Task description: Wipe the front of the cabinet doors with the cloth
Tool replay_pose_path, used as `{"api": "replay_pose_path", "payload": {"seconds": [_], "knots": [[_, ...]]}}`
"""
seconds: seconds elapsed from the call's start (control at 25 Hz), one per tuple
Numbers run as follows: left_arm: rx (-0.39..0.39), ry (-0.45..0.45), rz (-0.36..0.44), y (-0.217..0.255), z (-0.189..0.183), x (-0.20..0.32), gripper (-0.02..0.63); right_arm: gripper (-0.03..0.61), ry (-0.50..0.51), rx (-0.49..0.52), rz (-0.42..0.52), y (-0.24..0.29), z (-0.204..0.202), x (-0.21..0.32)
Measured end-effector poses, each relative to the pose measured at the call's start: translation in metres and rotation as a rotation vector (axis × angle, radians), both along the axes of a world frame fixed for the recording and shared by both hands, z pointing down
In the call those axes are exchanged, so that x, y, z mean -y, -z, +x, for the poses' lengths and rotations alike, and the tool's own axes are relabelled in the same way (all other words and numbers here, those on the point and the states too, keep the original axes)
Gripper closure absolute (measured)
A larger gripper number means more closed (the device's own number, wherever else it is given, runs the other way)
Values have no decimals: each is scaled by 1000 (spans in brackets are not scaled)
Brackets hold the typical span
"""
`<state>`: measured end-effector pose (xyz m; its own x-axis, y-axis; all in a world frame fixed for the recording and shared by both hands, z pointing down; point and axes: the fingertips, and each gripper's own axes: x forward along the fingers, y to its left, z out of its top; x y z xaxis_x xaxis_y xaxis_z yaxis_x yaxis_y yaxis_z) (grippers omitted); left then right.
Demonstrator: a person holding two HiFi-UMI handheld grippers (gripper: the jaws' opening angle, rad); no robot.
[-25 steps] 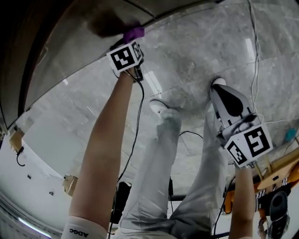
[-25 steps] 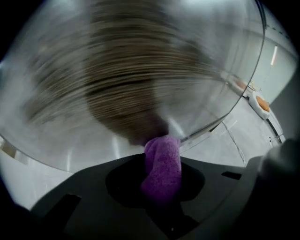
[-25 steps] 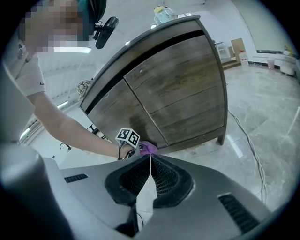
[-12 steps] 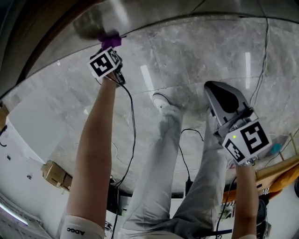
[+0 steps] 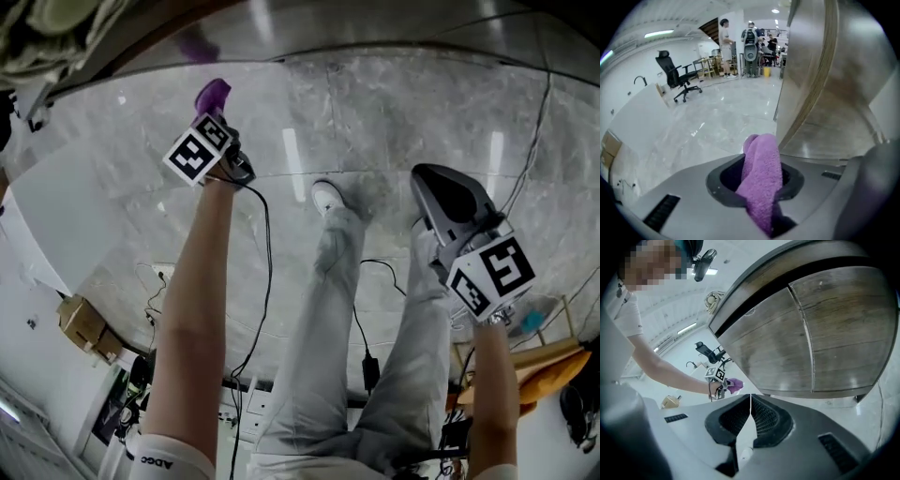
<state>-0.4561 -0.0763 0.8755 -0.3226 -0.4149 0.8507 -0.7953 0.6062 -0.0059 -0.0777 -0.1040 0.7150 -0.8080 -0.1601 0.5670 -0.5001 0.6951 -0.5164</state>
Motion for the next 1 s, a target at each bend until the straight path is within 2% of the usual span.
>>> {"api": "replay_pose_path", "payload": {"seconds": [0.08, 0.24, 0.36, 0.44, 0.56, 0.64, 0.76, 0.84, 1.0], "knots": [[-49, 6, 65, 30, 17, -23, 520, 551, 40, 4, 4, 18, -4, -2], [-107, -60, 156, 103, 59, -67, 522, 551, 142, 14, 47, 62, -10, -1], [-224, -99, 271, 158, 106, -86, 522, 551, 202, 31, 79, 97, -10, 1], [-263, -143, 338, 198, 138, -91, 522, 551, 203, 68, 56, 122, -5, 0], [-240, -182, 432, 259, 177, -83, 522, 551, 199, 90, 56, 157, 18, 6], [-228, -199, 508, 300, 205, -68, 522, 551, 196, 64, 105, 183, 43, 13], [-199, -310, 629, 365, 243, -33, 522, 551, 175, 38, 215, 231, 76, 28], [-200, -363, 703, 414, 259, -15, 522, 551, 170, 34, 286, 271, 94, 34], [-202, -407, 788, 511, 274, -17, 522, 551, 124, 15, 366, 361, 132, 23]]}}
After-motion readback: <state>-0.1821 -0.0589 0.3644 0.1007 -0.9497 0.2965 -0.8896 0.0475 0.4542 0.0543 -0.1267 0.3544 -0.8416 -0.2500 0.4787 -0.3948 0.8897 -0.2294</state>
